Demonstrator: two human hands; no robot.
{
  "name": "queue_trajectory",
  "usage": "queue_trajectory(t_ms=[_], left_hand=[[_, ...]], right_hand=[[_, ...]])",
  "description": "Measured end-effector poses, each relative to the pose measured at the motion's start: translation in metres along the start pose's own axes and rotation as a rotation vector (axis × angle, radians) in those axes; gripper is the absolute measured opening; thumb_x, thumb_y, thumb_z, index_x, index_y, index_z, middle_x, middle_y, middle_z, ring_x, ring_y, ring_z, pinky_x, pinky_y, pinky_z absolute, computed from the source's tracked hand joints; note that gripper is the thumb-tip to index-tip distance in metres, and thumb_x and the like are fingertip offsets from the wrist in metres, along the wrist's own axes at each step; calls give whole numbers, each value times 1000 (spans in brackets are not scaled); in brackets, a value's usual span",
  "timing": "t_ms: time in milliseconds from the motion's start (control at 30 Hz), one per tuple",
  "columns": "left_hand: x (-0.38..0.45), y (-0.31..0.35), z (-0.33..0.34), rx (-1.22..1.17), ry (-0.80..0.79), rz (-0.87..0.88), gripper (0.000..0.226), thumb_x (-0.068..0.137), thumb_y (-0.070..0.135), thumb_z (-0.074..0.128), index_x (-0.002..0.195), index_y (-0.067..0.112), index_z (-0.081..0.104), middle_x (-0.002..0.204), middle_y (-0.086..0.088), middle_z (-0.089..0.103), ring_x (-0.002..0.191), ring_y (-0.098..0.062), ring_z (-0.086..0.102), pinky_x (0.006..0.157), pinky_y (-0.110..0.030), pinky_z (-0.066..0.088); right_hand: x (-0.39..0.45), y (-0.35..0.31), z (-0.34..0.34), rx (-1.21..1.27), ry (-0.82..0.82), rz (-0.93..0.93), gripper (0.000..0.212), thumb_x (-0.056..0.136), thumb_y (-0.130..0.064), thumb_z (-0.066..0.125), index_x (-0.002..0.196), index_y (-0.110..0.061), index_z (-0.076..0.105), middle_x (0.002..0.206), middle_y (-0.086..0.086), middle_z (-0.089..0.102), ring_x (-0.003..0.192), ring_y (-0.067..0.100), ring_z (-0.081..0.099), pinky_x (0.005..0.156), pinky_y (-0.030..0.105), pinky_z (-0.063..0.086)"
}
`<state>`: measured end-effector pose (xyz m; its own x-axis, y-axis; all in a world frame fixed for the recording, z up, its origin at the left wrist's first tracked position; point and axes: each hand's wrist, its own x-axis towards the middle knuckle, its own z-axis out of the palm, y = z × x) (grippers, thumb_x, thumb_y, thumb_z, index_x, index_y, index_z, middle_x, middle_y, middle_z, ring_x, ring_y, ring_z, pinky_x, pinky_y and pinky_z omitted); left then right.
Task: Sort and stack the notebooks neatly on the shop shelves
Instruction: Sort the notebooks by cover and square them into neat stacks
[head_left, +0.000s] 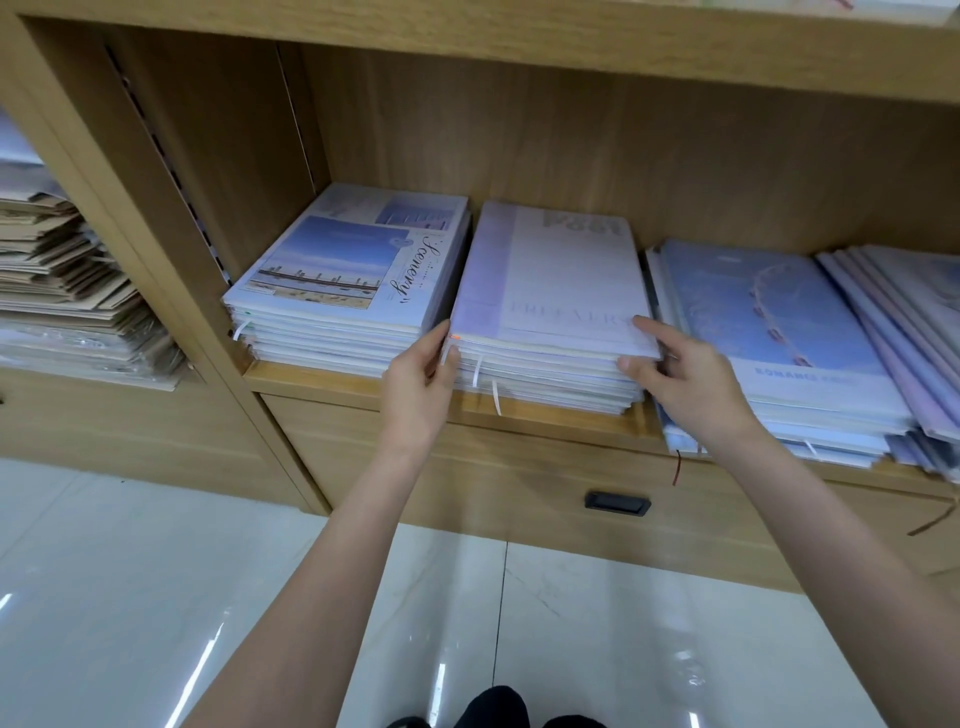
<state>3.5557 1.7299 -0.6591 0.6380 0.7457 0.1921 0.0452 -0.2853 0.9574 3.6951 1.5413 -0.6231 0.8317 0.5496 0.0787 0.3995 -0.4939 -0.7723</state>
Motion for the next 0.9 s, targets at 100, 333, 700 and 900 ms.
queue_trajectory(t_ms=[100, 333, 700, 900], left_hand=[[-2, -1, 0, -12, 7, 2, 40, 93, 6, 53, 132, 5, 49, 115, 11, 54, 109, -3, 51, 95, -20, 40], [-6, -2, 7, -110, 135, -89, 36, 88, -4, 56, 123, 5, 58, 117, 2, 61, 110, -5, 55, 98, -20, 41], [2, 1, 13, -163, 314, -234, 21, 83, 1, 65, 104, 3, 70, 99, -6, 70, 99, -24, 66, 95, -39, 49], [-2, 10, 11, -80, 260, -171, 25, 87, 0, 60, 111, 4, 66, 103, -2, 67, 99, -11, 62, 89, -21, 47]], right_hand=[[-8, -3, 7, -41, 47, -1, 64, 84, -25, 68, 141, -19, 41, 121, 16, 61, 113, 30, 55, 91, 28, 43], [-12, -3, 11, -13, 107, 1, 59, 82, -16, 69, 137, -18, 47, 119, 25, 60, 110, 36, 55, 92, 34, 45], [-10, 0, 13, -55, 164, -53, 56, 80, -20, 72, 132, -17, 53, 105, 19, 67, 98, 28, 62, 85, 19, 43], [-11, -2, 11, -128, 85, -52, 60, 85, -22, 67, 140, -17, 42, 95, 14, 65, 95, 27, 59, 88, 34, 48]])
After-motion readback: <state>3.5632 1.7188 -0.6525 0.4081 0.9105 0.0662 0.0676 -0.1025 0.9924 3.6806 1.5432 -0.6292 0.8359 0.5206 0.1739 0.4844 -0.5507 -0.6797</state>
